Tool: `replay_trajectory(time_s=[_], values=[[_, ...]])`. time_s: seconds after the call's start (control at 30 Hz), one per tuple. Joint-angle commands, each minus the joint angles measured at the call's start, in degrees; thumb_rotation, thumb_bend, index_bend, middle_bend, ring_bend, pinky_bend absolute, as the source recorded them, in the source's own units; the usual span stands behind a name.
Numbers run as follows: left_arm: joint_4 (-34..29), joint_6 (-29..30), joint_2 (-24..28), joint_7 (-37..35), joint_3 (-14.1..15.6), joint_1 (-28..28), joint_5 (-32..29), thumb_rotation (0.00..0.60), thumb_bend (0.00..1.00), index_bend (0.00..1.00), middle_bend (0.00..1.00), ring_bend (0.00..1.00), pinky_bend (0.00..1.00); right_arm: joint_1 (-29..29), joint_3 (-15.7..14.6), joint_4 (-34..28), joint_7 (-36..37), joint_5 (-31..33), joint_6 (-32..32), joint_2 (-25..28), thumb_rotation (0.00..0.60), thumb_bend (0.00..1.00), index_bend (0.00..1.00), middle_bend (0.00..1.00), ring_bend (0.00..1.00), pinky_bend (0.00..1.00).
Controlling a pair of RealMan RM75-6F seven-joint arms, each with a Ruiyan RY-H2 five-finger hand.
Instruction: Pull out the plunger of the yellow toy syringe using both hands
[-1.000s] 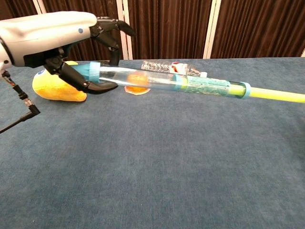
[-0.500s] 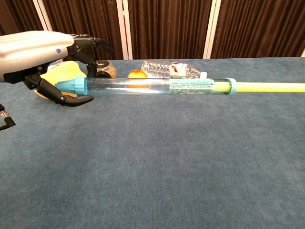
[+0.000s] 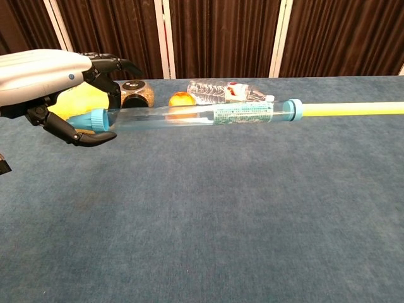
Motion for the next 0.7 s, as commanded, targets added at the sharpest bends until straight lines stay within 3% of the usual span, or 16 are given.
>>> replay_trajectory(time_s=[0.03, 0.5, 0.57, 0.7], values=[[0.20, -0.11, -0.20, -0.02, 0.08, 0.15, -0.03, 0.600, 0.36, 0.63, 0.06, 0.00, 0.03, -0.10, -0.09, 0.13, 0.28, 0.29, 0.00, 0.45, 0.600, 0.46, 0.67, 0.15, 0.00, 0.00], [0.69, -0.75, -0.58, 0.11, 0.53, 0.42, 0.27, 0.600, 0.36, 0.62, 0.06, 0.00, 0.03, -0.21, -0.86, 1.17, 0.86, 1.00, -0.25, 0.67, 0.600, 0.46, 0.66, 0.15, 0.00, 0.00], [0.75, -0.83, -0.56, 0.13, 0.66, 0.49, 0.42, 0.600, 0.33, 0.56, 0.05, 0.00, 0.03, -0.12, -0.93, 1.42, 0.71, 1.09, -0.18, 0.68, 0.600, 0.45, 0.59, 0.12, 0.00, 0.00], [0.69, -1.36, -0.39, -0.14, 0.85, 0.55, 0.14, 0.600, 0.22, 0.25, 0.01, 0.00, 0.03, -0.10, -2.07, 1.68, -0.50, 0.30, -0.16, 1.11, 0.600, 0.41, 0.28, 0.03, 0.00, 0.00]])
